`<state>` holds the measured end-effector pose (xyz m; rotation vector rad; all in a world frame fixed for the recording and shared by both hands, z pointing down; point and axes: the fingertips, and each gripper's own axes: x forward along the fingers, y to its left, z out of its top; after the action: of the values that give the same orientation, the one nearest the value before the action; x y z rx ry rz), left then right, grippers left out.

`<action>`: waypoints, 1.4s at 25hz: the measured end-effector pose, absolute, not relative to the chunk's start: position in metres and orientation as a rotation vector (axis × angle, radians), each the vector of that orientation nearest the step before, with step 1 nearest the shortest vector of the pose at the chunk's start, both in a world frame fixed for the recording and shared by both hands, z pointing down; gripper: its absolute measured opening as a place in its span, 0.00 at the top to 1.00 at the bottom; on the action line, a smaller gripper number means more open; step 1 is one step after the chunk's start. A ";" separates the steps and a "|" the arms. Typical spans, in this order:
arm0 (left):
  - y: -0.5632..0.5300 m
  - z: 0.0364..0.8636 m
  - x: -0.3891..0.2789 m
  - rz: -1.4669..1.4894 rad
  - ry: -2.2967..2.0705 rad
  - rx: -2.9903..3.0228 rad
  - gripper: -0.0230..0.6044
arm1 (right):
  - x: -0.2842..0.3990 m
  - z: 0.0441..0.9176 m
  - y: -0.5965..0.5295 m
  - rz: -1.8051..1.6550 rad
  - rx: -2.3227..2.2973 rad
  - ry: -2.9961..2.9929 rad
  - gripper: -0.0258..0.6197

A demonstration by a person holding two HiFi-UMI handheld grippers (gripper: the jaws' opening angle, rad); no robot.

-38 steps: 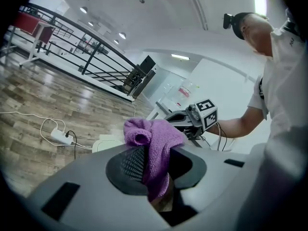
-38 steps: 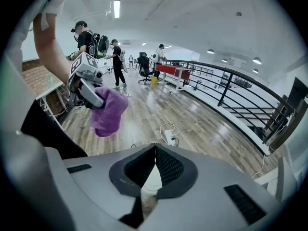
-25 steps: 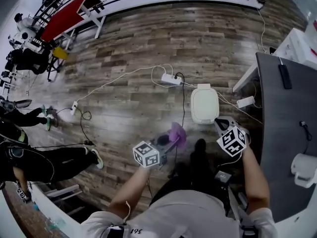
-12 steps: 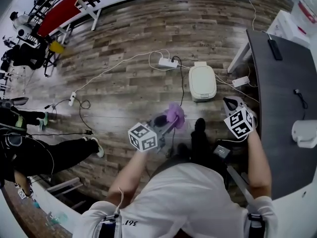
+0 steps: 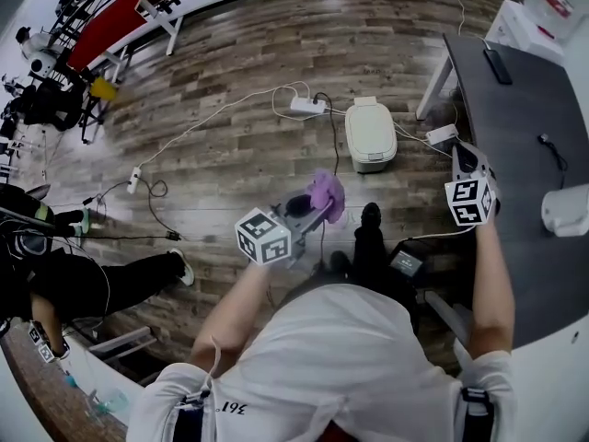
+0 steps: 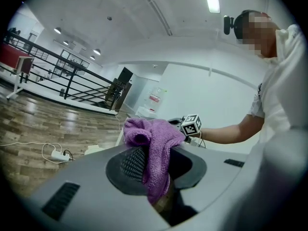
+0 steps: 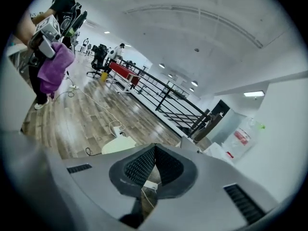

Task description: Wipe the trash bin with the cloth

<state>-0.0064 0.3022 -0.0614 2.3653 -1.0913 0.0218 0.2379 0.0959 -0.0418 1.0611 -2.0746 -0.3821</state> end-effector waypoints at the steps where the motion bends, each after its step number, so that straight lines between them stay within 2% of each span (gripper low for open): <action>1: 0.305 -0.062 -0.005 0.025 -1.091 2.370 0.83 | 0.250 -0.045 0.092 -0.407 1.091 -2.048 0.95; 9: 0.317 -0.072 0.000 0.053 -1.091 2.403 0.83 | 0.317 -0.096 0.086 -0.405 1.283 -2.008 0.95; 23: 0.345 -0.093 0.025 0.023 -1.024 2.434 0.83 | 0.287 -0.104 0.208 -0.096 1.131 -2.222 0.95; 35: 0.354 -0.095 0.077 -0.037 -1.100 2.329 0.83 | 0.297 -0.084 0.259 0.082 0.918 -2.296 0.95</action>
<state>0.0767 0.3539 -0.0954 2.3293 -1.1002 -0.0366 0.2971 0.2588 -0.0843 0.9183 -2.2962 0.0818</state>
